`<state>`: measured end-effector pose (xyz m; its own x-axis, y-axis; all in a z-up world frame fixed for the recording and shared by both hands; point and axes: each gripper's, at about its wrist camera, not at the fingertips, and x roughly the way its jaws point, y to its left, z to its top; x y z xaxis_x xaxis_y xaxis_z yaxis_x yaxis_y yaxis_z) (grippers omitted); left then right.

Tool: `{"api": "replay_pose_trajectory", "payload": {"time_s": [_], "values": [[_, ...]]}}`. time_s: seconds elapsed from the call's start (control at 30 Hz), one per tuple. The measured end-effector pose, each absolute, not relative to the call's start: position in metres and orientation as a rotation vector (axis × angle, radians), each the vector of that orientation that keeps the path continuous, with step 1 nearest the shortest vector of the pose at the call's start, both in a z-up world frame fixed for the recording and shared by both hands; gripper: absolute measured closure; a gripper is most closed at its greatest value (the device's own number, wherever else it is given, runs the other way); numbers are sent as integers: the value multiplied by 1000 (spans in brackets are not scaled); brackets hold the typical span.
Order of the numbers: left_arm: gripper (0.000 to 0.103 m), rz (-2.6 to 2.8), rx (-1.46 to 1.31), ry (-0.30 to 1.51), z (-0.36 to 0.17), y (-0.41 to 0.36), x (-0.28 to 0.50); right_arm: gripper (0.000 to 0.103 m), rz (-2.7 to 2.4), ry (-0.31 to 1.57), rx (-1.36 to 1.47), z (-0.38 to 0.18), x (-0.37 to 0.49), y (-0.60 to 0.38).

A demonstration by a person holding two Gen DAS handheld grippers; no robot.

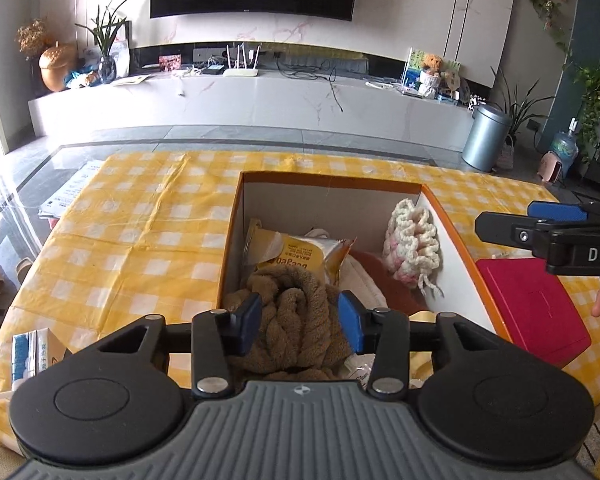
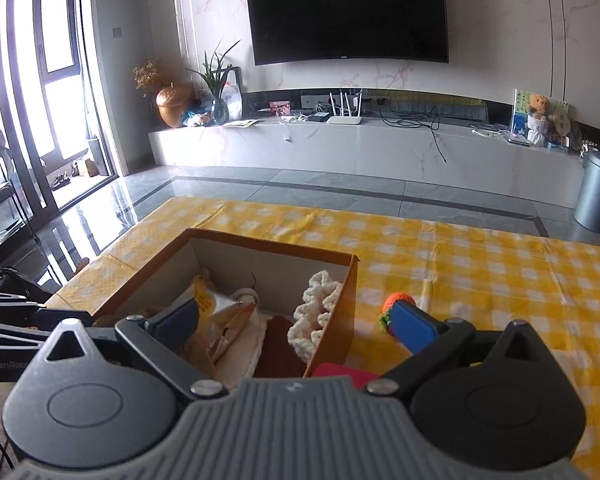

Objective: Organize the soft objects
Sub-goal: 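Lower the brown rope towel into the box and open the left gripper, then grasp the orange crocheted strawberry with the left gripper while the right gripper reaches the white mesh bag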

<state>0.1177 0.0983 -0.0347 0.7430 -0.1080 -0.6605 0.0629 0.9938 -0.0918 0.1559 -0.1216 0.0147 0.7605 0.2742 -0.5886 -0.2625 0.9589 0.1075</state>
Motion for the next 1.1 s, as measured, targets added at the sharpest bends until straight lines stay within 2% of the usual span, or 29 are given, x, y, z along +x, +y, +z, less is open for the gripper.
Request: {"api": "replay_pose_trajectory", "payload": {"time_s": [0.03, 0.17, 0.23, 0.33, 0.83, 1.0, 1.1], "values": [[38, -96, -64, 712, -32, 97, 117, 3, 287, 638, 17, 17, 155, -122], [35, -33, -112, 679, -23, 97, 114, 3, 255, 606, 39, 27, 149, -129], [23, -16, -168, 659, -19, 100, 113, 3, 251, 615, 66, 29, 146, -133], [15, 7, -215, 658, -15, 100, 111, 3, 247, 610, 66, 29, 141, -136], [13, 12, -61, 636, 2, 48, 108, 3, 193, 588, 46, 37, 131, -173], [13, -8, -35, 645, 11, 16, 116, 3, 135, 602, 215, 43, 135, -222], [13, 0, -24, 619, 19, -3, 115, 3, 65, 556, 210, 51, 125, -245]]}}
